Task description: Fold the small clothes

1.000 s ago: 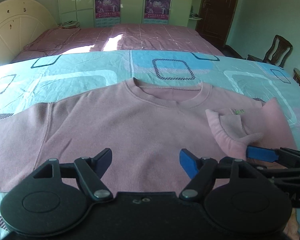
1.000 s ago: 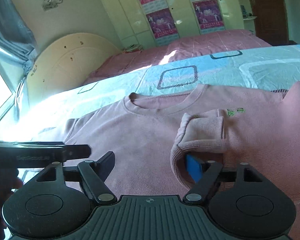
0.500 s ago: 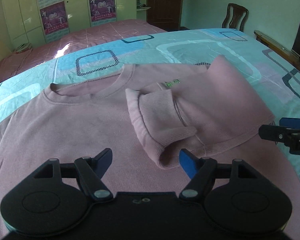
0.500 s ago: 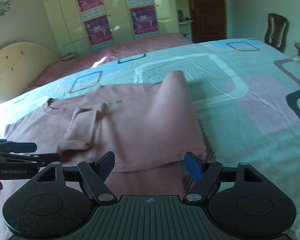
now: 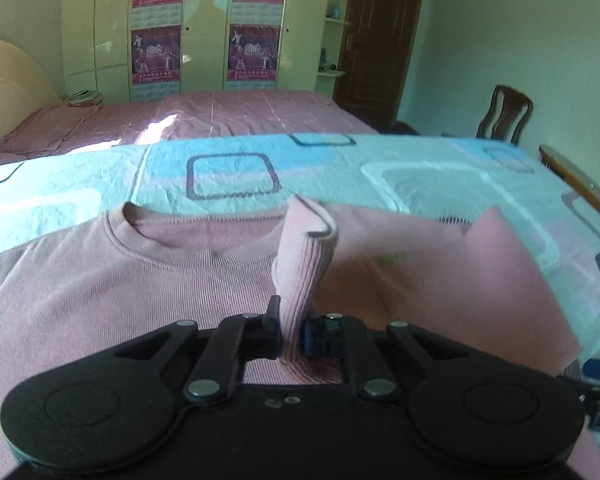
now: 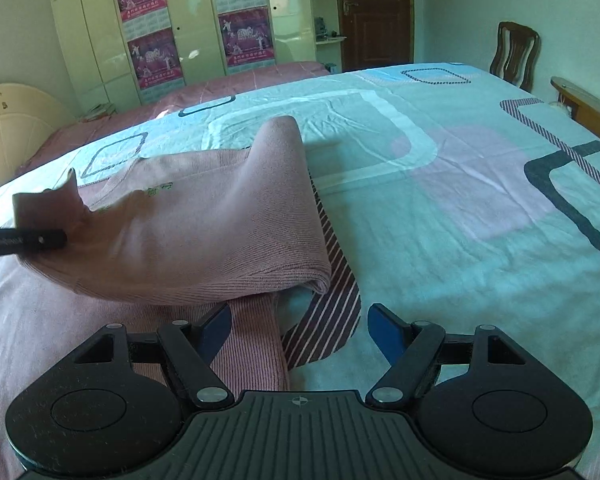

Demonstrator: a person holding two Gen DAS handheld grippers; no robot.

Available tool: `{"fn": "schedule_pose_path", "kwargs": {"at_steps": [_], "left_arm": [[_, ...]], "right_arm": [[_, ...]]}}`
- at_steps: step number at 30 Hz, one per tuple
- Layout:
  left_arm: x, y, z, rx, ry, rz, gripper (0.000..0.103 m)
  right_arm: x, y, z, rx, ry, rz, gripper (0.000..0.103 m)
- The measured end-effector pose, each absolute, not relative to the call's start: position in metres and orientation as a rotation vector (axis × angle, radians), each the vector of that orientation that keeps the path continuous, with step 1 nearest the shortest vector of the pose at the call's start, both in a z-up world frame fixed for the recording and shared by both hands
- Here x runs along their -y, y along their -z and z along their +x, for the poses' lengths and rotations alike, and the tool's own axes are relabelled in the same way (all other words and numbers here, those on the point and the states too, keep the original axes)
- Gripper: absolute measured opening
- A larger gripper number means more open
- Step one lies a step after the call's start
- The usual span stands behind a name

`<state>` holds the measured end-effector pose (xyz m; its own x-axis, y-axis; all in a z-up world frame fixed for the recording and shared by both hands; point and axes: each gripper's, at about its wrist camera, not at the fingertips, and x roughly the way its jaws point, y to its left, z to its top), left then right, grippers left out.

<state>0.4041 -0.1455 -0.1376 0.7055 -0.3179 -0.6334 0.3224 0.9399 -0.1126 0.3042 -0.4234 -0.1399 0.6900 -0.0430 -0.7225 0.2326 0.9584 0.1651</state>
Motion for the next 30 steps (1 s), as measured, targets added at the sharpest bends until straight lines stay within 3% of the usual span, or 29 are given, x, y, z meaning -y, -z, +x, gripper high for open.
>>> {"fn": "schedule_pose_path", "kwargs": {"at_steps": [1, 3, 6, 7, 8, 9, 18, 21, 22, 23, 24, 25, 29, 30], "left_arm": [[0.141, 0.13, 0.405, -0.687, 0.355, -0.024, 0.009], [0.131, 0.111, 0.406, -0.645, 0.353, -0.087, 0.009], [0.115, 0.092, 0.405, -0.593, 0.334, -0.126, 0.009], [0.107, 0.089, 0.405, -0.583, 0.322, -0.136, 0.009], [0.098, 0.088, 0.404, -0.571, 0.3, -0.136, 0.009], [0.09, 0.089, 0.403, -0.565, 0.278, -0.135, 0.009], [0.054, 0.166, 0.399, -0.801, 0.166, -0.114, 0.009], [0.052, 0.16, 0.402, -0.817, 0.156, -0.111, 0.023], [0.046, 0.158, 0.403, -0.825, 0.153, -0.126, 0.035], [0.04, 0.159, 0.402, -0.824, 0.152, -0.146, 0.054], [0.037, 0.158, 0.403, -0.821, 0.148, -0.165, 0.063], [0.032, 0.158, 0.403, -0.815, 0.14, -0.181, 0.068], [0.024, 0.167, 0.408, -0.817, 0.108, -0.223, 0.047], [0.023, 0.168, 0.411, -0.812, 0.105, -0.222, 0.047]], "right_arm": [[0.422, 0.141, 0.308, -0.799, 0.148, 0.255, 0.063], [0.418, 0.144, 0.316, -0.8, 0.141, 0.256, 0.052], [0.415, 0.144, 0.33, -0.782, 0.136, 0.277, 0.052], [0.414, 0.144, 0.334, -0.775, 0.134, 0.283, 0.047], [0.412, 0.144, 0.338, -0.775, 0.129, 0.275, 0.037], [0.411, 0.145, 0.341, -0.786, 0.131, 0.264, 0.007], [0.414, 0.148, 0.328, -0.797, 0.132, 0.271, 0.007], [0.414, 0.139, 0.322, -0.839, 0.073, 0.252, 0.009], [0.415, 0.136, 0.317, -0.841, 0.065, 0.252, 0.021], [0.416, 0.131, 0.31, -0.835, 0.053, 0.261, 0.031], [0.417, 0.126, 0.303, -0.818, 0.043, 0.274, 0.056], [0.417, 0.121, 0.299, -0.792, 0.037, 0.285, 0.067], [0.421, 0.113, 0.317, -0.759, 0.023, 0.308, 0.067], [0.424, 0.115, 0.329, -0.764, 0.026, 0.324, 0.067]]}}
